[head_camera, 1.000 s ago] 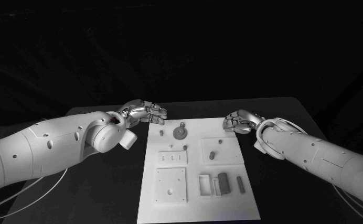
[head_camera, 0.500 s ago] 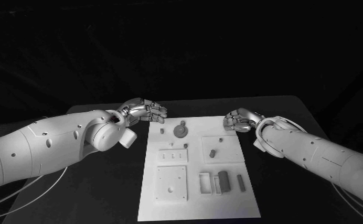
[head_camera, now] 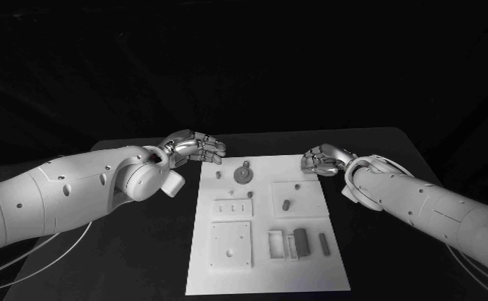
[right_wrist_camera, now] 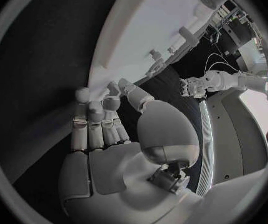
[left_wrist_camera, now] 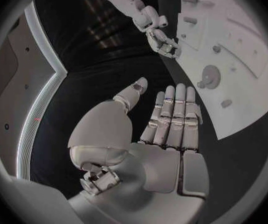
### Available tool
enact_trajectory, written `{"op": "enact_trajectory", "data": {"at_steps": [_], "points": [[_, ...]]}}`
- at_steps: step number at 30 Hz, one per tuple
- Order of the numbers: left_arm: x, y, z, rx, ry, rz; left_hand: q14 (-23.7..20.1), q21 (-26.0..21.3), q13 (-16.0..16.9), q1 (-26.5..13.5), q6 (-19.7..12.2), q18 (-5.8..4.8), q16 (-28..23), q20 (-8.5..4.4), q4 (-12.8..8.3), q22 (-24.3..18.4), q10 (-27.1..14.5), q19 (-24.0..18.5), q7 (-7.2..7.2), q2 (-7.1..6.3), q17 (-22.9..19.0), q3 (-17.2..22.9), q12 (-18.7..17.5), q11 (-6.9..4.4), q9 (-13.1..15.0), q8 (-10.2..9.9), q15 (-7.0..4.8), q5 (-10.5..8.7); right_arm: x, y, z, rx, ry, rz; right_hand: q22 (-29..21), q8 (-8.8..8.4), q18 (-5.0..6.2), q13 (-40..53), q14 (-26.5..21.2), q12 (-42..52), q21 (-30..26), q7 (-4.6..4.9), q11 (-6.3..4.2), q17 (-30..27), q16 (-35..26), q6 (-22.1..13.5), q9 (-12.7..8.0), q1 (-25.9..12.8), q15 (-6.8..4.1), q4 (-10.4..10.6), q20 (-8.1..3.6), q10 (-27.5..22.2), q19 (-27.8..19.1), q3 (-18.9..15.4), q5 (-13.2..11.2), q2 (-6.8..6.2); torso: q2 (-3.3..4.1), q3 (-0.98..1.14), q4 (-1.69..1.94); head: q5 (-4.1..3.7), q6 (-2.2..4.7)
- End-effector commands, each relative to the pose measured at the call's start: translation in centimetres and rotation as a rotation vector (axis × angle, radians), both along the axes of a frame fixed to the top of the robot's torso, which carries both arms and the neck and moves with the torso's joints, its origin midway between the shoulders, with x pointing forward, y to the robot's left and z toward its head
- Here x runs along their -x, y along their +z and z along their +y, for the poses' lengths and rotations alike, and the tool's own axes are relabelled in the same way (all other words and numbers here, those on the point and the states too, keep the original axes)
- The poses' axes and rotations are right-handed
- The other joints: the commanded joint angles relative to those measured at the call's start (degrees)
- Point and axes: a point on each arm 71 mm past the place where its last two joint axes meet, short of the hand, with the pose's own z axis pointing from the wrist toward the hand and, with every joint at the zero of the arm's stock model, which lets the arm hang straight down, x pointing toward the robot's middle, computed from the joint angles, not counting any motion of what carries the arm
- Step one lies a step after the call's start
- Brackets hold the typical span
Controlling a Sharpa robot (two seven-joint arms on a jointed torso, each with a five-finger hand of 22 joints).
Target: Assemble the parts on the task board
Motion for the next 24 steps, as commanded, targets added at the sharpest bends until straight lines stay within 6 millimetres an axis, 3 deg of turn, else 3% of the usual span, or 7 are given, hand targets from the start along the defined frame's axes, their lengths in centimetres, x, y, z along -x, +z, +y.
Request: {"op": "enact_trajectory", "data": {"at_steps": [1, 24], "points": [[0.00, 0.20, -0.18, 0.004, -0.005, -0.012, 0.4, -0.1, 0.1, -0.5, -0.1, -0.27, -0.2, 0.05, 0.0, 0.1, 0.2, 0.0, 0.37, -0.07, 0.1, 0.1, -0.2, 0.13, 0.1, -0.4, -0.07, -0.16, 0.01, -0.04, 0.10, -0.003, 0.003, 0.003, 1.1, 0.31, 0.74, -0.1, 0.2, 0.3, 0.3, 0.18, -0.04, -0.1, 0.3, 0.7, 0.1, 0.2, -0.34, 0.0, -0.03, -0.2, 0.0, 0.2, 0.0, 0.60, -0.02, 0.00, -0.05, -0.01, -0.05], [-0.03, 0.26, -0.11, 0.002, -0.004, -0.012, 0.4, -0.1, 0.2, -0.6, 0.0, -0.28, -0.2, 0.05, 0.0, 0.1, 0.3, 0.0, 0.37, -0.10, 0.2, 0.1, -0.2, 0.13, 0.2, -0.4, -0.07, -0.20, -0.04, -0.11, 0.79, -0.003, 0.011, 0.010, 1.1, 1.15, 0.74, -0.1, 0.4, 0.5, 0.4, 0.06, -0.14, -0.1, 0.5, 2.2, 0.4, 0.5, -0.41, -0.1, -0.13, 0.0, 0.1, 0.3, -0.3, 1.15, -0.02, 0.01, -0.03, -0.06, -0.18]]}}
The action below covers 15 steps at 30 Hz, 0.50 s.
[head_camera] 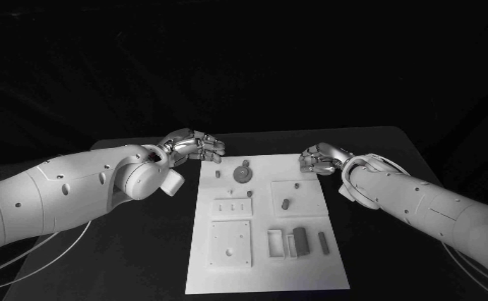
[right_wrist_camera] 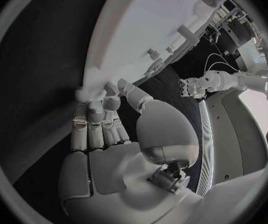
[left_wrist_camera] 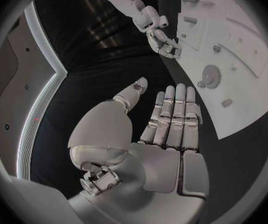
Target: Assemble the parts on the task board
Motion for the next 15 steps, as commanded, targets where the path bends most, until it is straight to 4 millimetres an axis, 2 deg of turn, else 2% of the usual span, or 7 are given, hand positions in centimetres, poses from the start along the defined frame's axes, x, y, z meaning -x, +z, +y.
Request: {"op": "enact_trajectory", "data": {"at_steps": [1, 15], "points": [[0.00, 0.20, -0.16, 0.004, -0.005, -0.009, 0.4, -0.1, 0.1, -0.6, 0.0, -0.28, -0.2, 0.05, 0.0, 0.1, 0.3, 0.0, 0.37, -0.10, 0.1, 0.1, -0.3, 0.13, 0.1, -0.4, -0.07, -0.20, 0.02, -0.08, 0.15, 0.000, 0.006, 0.008, 1.1, 0.29, 0.74, -0.1, 0.0, 0.2, 0.2, 0.77, -0.06, -0.1, 0.3, 1.2, 0.1, -0.1, -0.29, -0.1, -0.23, -0.1, 0.2, 0.3, -0.3, 0.57, 0.01, 0.05, -0.01, 0.04, 0.02], [0.00, 0.20, -0.10, 0.002, -0.004, -0.007, 0.4, -0.1, 0.1, -0.6, -0.1, -0.28, -0.3, 0.05, 0.0, 0.1, 0.3, 0.0, 0.39, -0.12, 0.1, 0.1, -0.3, 0.13, 0.1, -0.4, -0.06, -0.21, -0.07, -0.02, -0.11, 0.004, -0.009, -0.004, 1.1, -0.12, 0.74, -0.2, 0.0, 0.2, 0.2, 0.89, 0.04, -0.2, 0.2, 0.6, -0.1, 0.1, -0.26, -0.1, -0.25, -0.2, 0.1, 0.3, -0.3, 0.32, 0.02, 0.09, -0.04, -0.03, -0.07]]}}
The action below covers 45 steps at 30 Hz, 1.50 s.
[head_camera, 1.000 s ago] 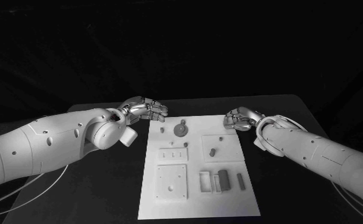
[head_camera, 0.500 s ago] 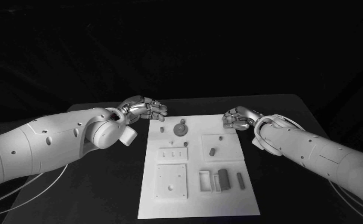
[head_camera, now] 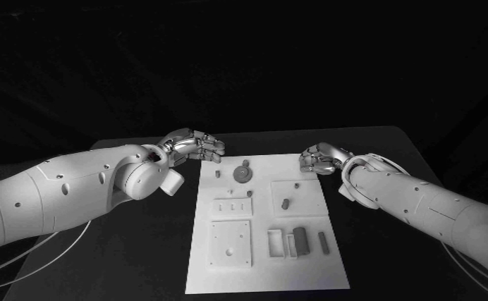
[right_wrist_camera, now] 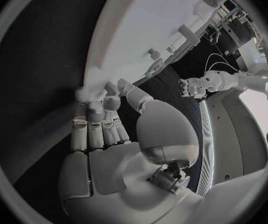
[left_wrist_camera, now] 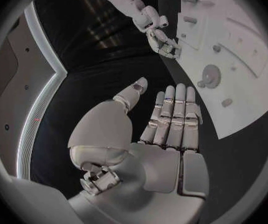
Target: Assemble the parts on the task board
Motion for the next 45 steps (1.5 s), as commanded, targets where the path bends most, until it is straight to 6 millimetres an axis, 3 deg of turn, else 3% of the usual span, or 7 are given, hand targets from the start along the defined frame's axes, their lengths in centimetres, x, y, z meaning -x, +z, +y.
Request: {"op": "enact_trajectory", "data": {"at_steps": [1, 17, 31, 45], "points": [[0.01, 0.17, -0.13, 0.003, -0.004, -0.007, 0.4, -0.1, 0.1, -0.6, -0.1, -0.28, -0.3, 0.05, 0.0, 0.1, 0.3, 0.0, 0.39, -0.12, 0.1, 0.1, -0.3, 0.13, 0.1, -0.4, -0.06, -0.21, -0.02, 0.01, -0.09, 0.002, -0.005, -0.006, 1.1, -0.18, 0.73, -0.1, -0.1, 0.2, 0.2, 0.79, 0.07, -0.1, 0.2, 0.3, -0.2, 0.1, -0.33, -0.1, -0.26, -0.2, 0.1, 0.3, -0.2, 0.30, 0.00, 0.02, -0.05, -0.04, -0.06], [0.02, 0.17, -0.13, 0.003, -0.007, -0.006, 0.3, -0.2, 0.1, -0.6, -0.1, -0.30, -0.3, 0.06, 0.0, 0.1, 0.3, -0.1, 0.38, -0.15, 0.1, 0.1, -0.3, 0.14, 0.1, -0.4, -0.05, -0.25, 0.00, 0.02, -0.02, 0.003, -0.002, -0.007, 1.1, -0.46, 0.73, -0.2, -0.3, 0.2, 0.3, 0.97, 0.26, -0.2, 0.3, -0.1, -0.3, 1.5, -0.13, -0.2, -0.30, -0.4, -0.1, 0.3, -0.2, -0.38, -0.01, 0.03, -0.01, -0.15, -0.01], [0.01, 0.17, -0.12, 0.002, -0.005, -0.007, 0.3, -0.2, 0.1, -0.6, -0.1, -0.30, -0.3, 0.07, 0.0, 0.1, 0.3, -0.1, 0.38, -0.15, 0.1, 0.1, -0.3, 0.14, 0.1, -0.4, -0.04, -0.29, 0.01, -0.01, 0.08, 0.012, 0.005, -0.007, 1.0, 1.69, 0.73, -0.4, -0.3, 0.3, 0.5, -0.15, -0.78, -0.4, 0.4, 4.0, 0.8, 1.9, -0.95, -0.1, -0.18, -0.3, -0.3, 0.1, 0.2, 0.81, -0.02, 0.01, 0.02, -0.26, -0.05], [-0.01, 0.17, -0.14, 0.002, -0.006, -0.007, 0.3, -0.2, 0.1, -0.7, -0.1, -0.31, -0.4, 0.07, 0.0, 0.1, 0.3, -0.1, 0.37, -0.15, 0.1, 0.1, -0.4, 0.15, 0.1, -0.4, -0.03, -0.34, 0.00, 0.01, 0.12, 0.012, 0.003, -0.010, 1.0, 2.03, 0.73, -0.5, -0.3, 0.3, 0.5, -0.45, -1.06, -0.4, 0.4, 4.7, 1.1, 1.5, -1.22, -0.1, -0.15, -0.3, -0.3, -0.1, 0.2, 0.99, 0.00, 0.02, 0.02, -0.33, -0.15]]}}
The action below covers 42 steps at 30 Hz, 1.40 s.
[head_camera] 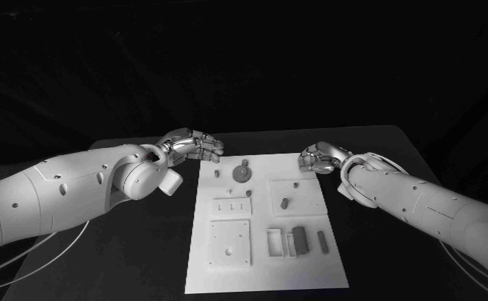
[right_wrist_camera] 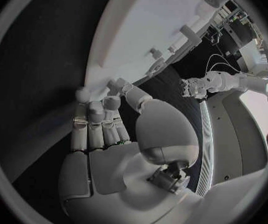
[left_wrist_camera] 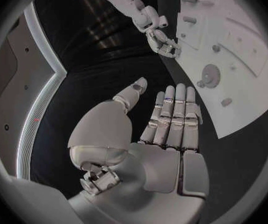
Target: Assemble the parts on the task board
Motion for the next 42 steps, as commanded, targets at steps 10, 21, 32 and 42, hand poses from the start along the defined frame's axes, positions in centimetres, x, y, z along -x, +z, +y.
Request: {"op": "enact_trajectory", "data": {"at_steps": [10, 21, 32, 42], "points": [[0.0, 0.2, -0.1, 0.004, -0.005, -0.008, 0.3, -0.2, 0.1, -0.4, -0.1, -0.31, -0.4, 0.07, 0.0, 0.1, 0.3, -0.1, 0.36, 0.09, 0.1, 0.1, -0.4, 0.14, 0.1, -0.2, -0.04, -0.35, 0.0, 0.3, 0.1, -0.007, -0.019, -0.050, 1.0, 0.40, 0.39, -0.1, 0.1, 0.3, 0.3, 1.31, -0.47, -0.1, 0.2, 1.8, 0.2, -0.2, -0.45, 0.1, -0.25, 0.2, -0.2, -0.2, 0.3, 0.61, 0.01, -0.01, -0.02, -0.07, 0.00], [0.0, 0.3, 0.0, 0.001, 0.011, -0.025, 0.8, 0.0, 0.3, -0.9, 0.0, -0.20, -0.1, -0.05, 0.2, 0.2, 1.2, 0.2, 0.36, 0.00, 0.2, -0.1, 0.1, -0.24, 0.1, -0.2, -0.20, -1.12, 0.1, 0.5, 0.2, -0.010, -0.026, -0.065, 1.0, 0.88, 0.39, 0.0, 0.5, 0.5, 0.5, 1.15, -0.71, 0.0, 0.4, 2.7, 0.4, -1.0, -0.57, 0.6, -0.22, 0.7, 0.3, -0.4, 1.6, 1.18, 0.02, -0.04, 0.00, 0.03, 0.03], [-0.2, 0.2, 0.5, -0.053, 0.072, -0.016, 2.5, 0.6, 1.0, -2.5, 1.1, 0.02, 0.6, -0.65, 0.8, 0.4, 3.5, 1.7, -0.10, 0.15, 0.7, -0.6, 1.0, -1.31, 0.4, 0.3, -0.94, -2.60, 0.4, 0.9, 0.5, -0.008, -0.027, -0.079, 1.0, 0.94, 0.39, -0.1, 0.9, 0.6, 0.8, 0.82, -0.96, 0.0, 0.6, 3.0, 0.6, -1.7, -0.93, 0.2, -0.48, 1.1, 0.7, -0.2, 2.5, 1.51, -0.03, 0.00, -0.15, 0.13, 0.01], [-0.4, -0.2, 0.5, -0.155, 0.117, 0.011, 6.0, 1.8, 2.1, -6.1, 4.1, 0.25, 2.2, -2.14, 3.6, 1.0, 6.7, 4.9, -1.35, 0.12, 2.0, -1.0, 1.9, -2.81, 1.0, 1.2, -2.63, -2.60, 0.6, 2.9, 2.5, -0.007, 0.023, -0.102, 1.0, 0.74, 0.39, -0.1, 1.0, 0.6, 0.9, 0.81, -0.98, -0.1, 0.6, 2.8, 0.6, -2.0, -1.06, 0.2, -0.65, 1.2, 0.9, -0.1, 2.5, 1.34, -0.29, -0.04, -0.46, -0.16, 0.45]]}}
